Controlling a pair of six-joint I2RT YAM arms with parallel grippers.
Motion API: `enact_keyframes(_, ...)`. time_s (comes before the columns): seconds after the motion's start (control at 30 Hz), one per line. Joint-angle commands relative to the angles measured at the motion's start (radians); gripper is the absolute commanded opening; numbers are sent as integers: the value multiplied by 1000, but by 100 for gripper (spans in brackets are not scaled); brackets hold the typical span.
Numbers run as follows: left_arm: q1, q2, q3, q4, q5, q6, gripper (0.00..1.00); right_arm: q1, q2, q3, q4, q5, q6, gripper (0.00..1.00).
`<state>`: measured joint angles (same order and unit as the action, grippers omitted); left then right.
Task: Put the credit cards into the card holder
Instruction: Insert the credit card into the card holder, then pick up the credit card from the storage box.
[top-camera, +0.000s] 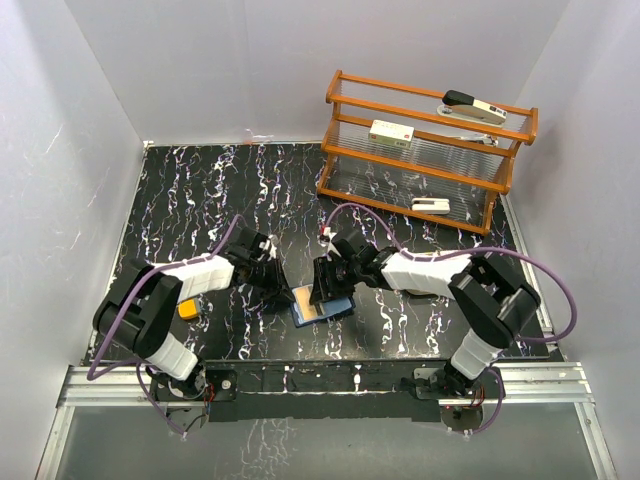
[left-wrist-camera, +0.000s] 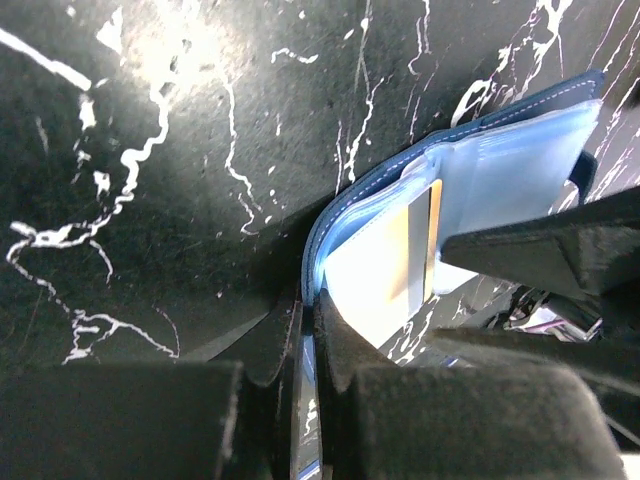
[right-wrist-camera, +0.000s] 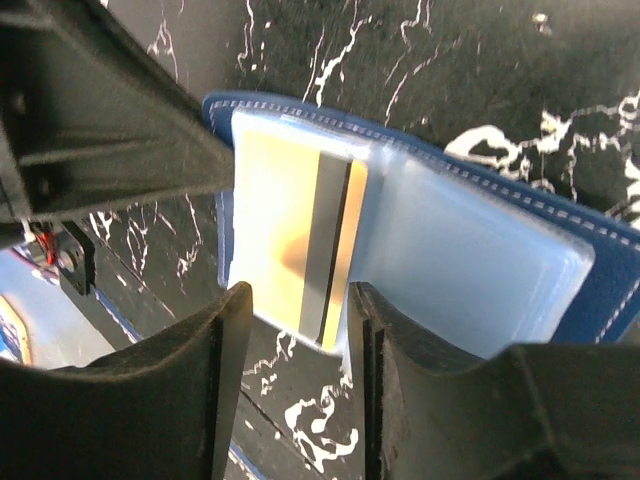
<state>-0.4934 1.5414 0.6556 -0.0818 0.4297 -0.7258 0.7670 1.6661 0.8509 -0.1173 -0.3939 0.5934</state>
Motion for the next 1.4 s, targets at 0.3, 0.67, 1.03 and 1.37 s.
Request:
enact_keyframes(0.3,-2,4,93,-236,61,212,0,-3,-220,160,-409,401,-99,48)
enact_keyframes(0.67,6,-36,159,-359,54,305,0,-73,-173,351,-749,853,-146,51)
enact_keyframes(1.03,16,-53,177,-404,48,375,0,-320,-141,334,-746,944,-262,52)
enact_keyframes(1.37,21,-72,176,-395,75,384,0,-399,-77,262,-736,1091,-280,55)
